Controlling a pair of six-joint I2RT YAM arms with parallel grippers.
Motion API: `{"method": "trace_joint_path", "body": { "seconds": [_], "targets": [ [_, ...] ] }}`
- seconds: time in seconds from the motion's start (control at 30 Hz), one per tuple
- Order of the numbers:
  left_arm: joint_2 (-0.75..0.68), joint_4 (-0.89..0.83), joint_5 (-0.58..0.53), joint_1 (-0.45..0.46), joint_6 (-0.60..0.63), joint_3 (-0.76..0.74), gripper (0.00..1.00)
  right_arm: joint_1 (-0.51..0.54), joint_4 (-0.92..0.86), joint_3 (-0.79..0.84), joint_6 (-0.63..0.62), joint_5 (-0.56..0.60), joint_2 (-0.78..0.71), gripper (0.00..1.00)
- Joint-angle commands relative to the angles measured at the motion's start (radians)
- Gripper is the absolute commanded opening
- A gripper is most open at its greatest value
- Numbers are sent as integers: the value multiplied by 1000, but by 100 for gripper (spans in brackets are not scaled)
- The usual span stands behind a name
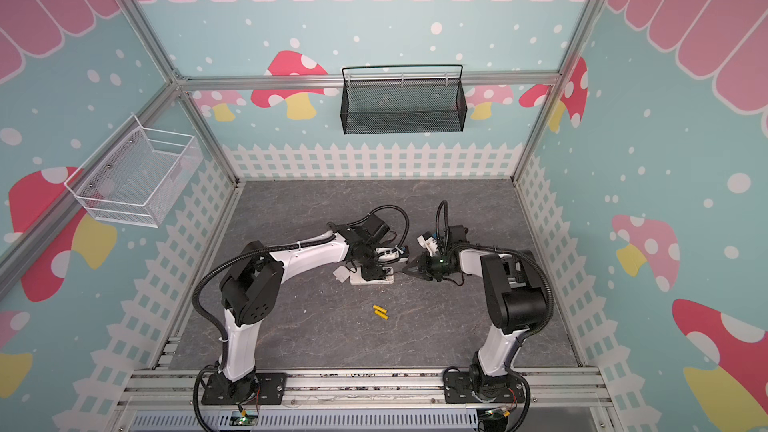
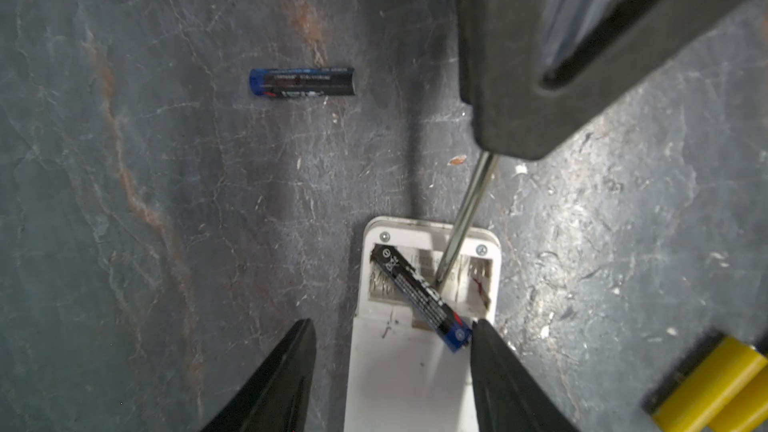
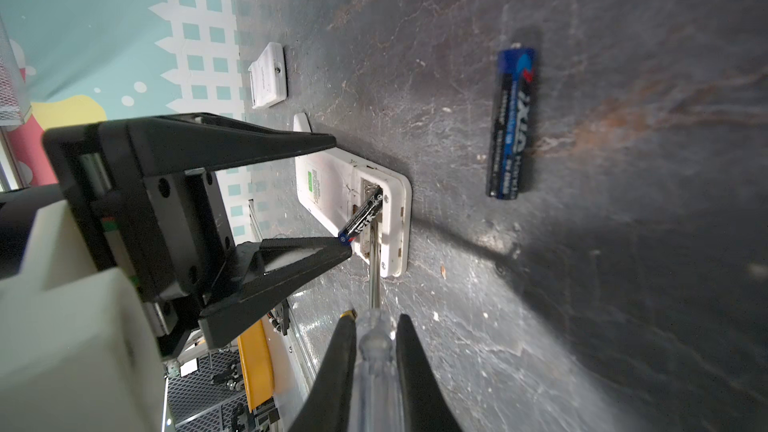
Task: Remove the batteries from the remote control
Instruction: 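Lever the second black battery out of the compartment with the screwdriver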
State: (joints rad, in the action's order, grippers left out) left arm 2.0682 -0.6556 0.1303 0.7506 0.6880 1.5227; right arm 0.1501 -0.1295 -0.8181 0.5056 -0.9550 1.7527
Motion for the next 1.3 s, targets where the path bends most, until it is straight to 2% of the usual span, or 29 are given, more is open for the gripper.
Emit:
{"method": "trace_joint_path", "body": {
  "seconds": [0.0, 0.27, 0.57, 0.87, 1.07, 1.27],
  "targets": [
    [-18, 0, -43, 3, 7, -10, 55, 14, -29, 27, -19, 88, 22, 0],
    [1, 5, -46, 6, 9, -12, 43, 14, -31, 35, -19, 87, 4, 0],
    [1, 1, -128, 13, 21, -43, 27, 13, -71, 7, -42, 84, -15, 0],
    [-7, -2, -142, 11, 50, -72, 12, 7, -100, -8, -56, 76, -38, 0],
    [-15, -31, -121, 6, 65, -50, 7, -11, -151, -37, -71, 76, -90, 0],
    [-17, -40, -98, -29, 30, 20, 6, -68, -168, -41, -64, 85, -178, 0]
  ]
}}
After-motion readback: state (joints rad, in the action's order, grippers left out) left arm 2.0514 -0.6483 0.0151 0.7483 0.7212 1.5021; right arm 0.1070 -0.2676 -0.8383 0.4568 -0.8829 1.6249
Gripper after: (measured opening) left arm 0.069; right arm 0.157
